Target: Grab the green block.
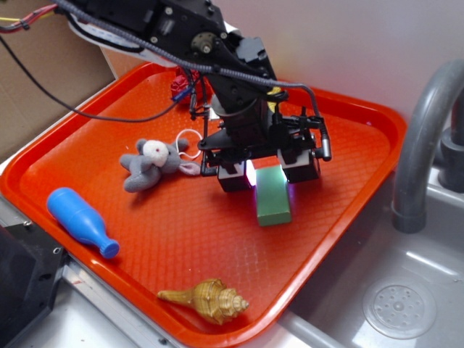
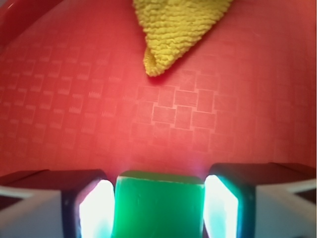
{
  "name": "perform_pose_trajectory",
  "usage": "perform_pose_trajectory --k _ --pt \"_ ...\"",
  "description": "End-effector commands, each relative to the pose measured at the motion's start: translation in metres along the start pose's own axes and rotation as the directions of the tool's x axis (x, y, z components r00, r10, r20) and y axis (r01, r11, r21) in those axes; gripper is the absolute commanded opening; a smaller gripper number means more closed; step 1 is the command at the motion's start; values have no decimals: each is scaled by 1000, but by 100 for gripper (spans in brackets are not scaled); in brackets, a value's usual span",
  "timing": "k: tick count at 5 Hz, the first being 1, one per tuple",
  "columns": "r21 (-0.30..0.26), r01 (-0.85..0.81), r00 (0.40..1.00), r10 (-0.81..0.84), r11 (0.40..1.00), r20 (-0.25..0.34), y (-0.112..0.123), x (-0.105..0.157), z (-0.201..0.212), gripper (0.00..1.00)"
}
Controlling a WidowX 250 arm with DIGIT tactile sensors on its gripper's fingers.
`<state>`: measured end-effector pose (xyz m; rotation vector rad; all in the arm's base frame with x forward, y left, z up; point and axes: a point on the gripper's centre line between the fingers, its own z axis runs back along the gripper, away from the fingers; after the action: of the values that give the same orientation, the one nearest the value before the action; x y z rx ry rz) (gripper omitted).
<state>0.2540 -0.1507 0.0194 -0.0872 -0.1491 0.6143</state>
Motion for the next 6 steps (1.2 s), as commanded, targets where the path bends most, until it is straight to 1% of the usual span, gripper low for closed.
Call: perform_pose_trajectory --k 1,2,3,4,5,6 --pt "8 70 996 -70 997 -48 8 26 18 0" --pt "4 143 988 -143 990 -51 12 48 67 0" --pt "12 304 952 -304 953 15 33 63 122 0" --pt "47 477 878 -478 878 24 50 63 177 0" --pt "58 578 816 -578 814 -31 61 65 208 0" --pt "78 651 757 -653 755 -2 47 62 208 0"
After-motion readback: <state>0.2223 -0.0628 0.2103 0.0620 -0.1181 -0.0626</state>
